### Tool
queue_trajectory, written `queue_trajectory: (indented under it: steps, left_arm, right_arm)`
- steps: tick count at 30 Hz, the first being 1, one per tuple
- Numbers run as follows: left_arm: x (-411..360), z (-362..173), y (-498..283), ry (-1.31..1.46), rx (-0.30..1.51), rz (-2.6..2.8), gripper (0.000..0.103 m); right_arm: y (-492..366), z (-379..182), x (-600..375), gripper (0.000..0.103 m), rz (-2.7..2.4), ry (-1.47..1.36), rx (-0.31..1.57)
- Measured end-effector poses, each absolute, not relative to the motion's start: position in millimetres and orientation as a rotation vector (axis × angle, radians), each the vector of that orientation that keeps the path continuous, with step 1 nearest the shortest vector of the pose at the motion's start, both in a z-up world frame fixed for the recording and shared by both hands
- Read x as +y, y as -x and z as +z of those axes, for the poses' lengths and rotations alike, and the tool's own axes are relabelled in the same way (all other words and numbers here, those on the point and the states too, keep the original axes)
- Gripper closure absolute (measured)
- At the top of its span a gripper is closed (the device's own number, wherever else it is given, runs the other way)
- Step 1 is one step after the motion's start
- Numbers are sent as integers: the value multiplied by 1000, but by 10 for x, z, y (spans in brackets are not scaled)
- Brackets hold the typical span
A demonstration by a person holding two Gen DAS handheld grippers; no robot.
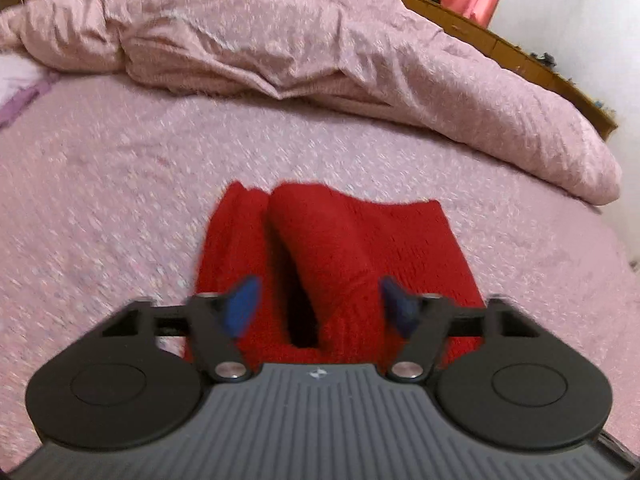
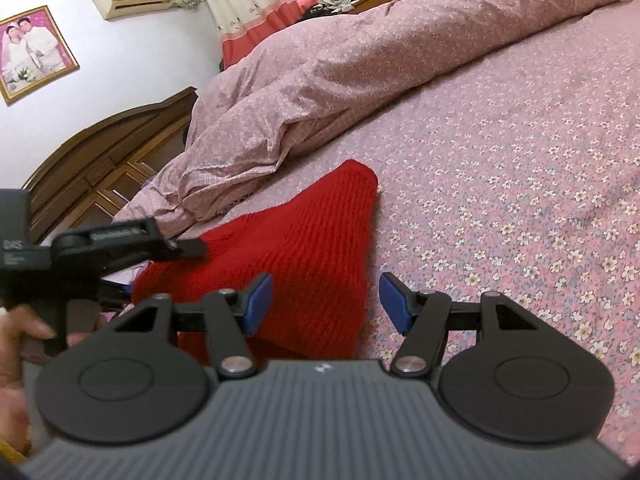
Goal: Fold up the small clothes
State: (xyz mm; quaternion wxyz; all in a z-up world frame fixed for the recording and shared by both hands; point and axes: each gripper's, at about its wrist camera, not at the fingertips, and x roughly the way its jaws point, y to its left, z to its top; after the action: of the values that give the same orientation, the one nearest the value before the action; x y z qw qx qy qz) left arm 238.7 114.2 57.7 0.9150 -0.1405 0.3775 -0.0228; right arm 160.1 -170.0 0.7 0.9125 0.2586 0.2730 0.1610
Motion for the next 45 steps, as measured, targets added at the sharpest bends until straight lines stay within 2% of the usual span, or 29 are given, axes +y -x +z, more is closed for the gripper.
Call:
queue_trajectory:
  steps: [2, 3, 9, 14, 16, 17, 19, 21, 24, 26, 27, 32, 42, 45]
  left_arm:
    - [1199, 519, -2367, 331, 786, -86, 74]
    - [1218, 515, -2349, 334, 782, -89, 78]
    - [1358, 666, -2152, 252, 685, -80, 81]
    - [1635, 394, -2076, 249, 724, 19, 80]
    - [1735, 268, -2078, 290, 714, 21, 76]
    - [1762, 248, -2075, 301, 701, 22, 70]
    - [1761, 241, -2082, 289, 691, 31, 56]
    - [1766, 232, -2093, 266, 696, 53, 36]
    - [1849, 212, -2134, 296, 718, 51, 29]
    - [1923, 173, -2166, 341, 737, 40, 26]
    - [1946, 156, -2183, 358, 745, 34, 24]
    - [2024, 87, -2239, 386, 762, -11, 20]
    - [2243, -183, -2413, 607, 817, -136, 14]
    - [2272, -264, -2458, 655, 824, -172, 14]
  right_arm:
    - [-1608, -3, -1689, 40, 336, -531, 566]
    - [-1614, -8, -1681, 40, 337, -530, 569]
    - [-1617, -3, -1596, 40, 355, -509, 577]
    - [-1624, 26, -1518, 40, 373, -485, 572]
    - [-1647, 14, -1480, 40, 383, -482, 580]
    - [-1665, 7, -1453, 40, 387, -480, 588]
    - [-1696, 2, -1404, 40, 403, -477, 598]
    - [-1719, 28, -1363, 40, 417, -476, 593]
    - [-1791, 81, -1334, 40, 417, -474, 581]
    - [-1869, 99, -1318, 28, 422, -472, 586]
    - [-1908, 98, -1308, 27, 430, -474, 591]
    - [-2160, 16, -1280, 26, 486, -515, 649]
    - [-2524, -200, -1165, 11, 516, -534, 788]
    - [-2665, -348, -1154, 9, 551, -617, 867]
